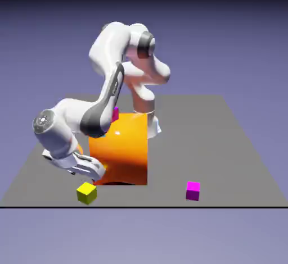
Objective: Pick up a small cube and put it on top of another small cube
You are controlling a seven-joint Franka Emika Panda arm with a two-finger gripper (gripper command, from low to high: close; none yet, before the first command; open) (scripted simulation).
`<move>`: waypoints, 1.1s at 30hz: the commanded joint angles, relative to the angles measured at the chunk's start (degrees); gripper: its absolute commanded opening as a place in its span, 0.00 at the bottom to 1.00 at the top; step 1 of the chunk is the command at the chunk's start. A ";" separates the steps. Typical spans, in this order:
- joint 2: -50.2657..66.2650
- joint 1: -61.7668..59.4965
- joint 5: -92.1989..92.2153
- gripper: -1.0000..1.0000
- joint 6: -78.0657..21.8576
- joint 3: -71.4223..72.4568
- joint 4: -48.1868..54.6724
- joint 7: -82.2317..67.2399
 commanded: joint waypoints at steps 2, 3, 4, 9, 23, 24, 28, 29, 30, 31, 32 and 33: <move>4.03 -0.63 0.77 0.50 -4.28 -0.82 4.16 0.03; 6.04 -0.94 1.15 0.50 -6.42 -1.23 6.23 0.05; 8.05 -1.26 1.53 0.50 -8.56 -1.64 8.31 0.07; 16.51 -2.58 3.14 0.50 -17.55 -3.36 17.04 0.14; 16.33 -2.28 3.23 0.00 -16.22 -3.34 15.47 -0.05; 16.26 -2.66 3.19 0.00 -17.21 -2.87 16.61 0.61; 12.04 -3.88 4.03 0.00 -11.35 5.44 9.26 8.38; 10.98 -4.18 4.24 0.00 -9.89 7.52 7.43 10.32; 9.93 -4.49 4.45 0.00 -8.42 9.60 5.59 12.27; 8.88 -4.79 4.66 0.00 -6.96 11.67 3.76 14.21; 7.82 -5.10 4.87 0.00 -5.50 13.75 1.92 16.15; 6.77 -5.40 5.08 0.00 -4.03 15.83 0.09 18.10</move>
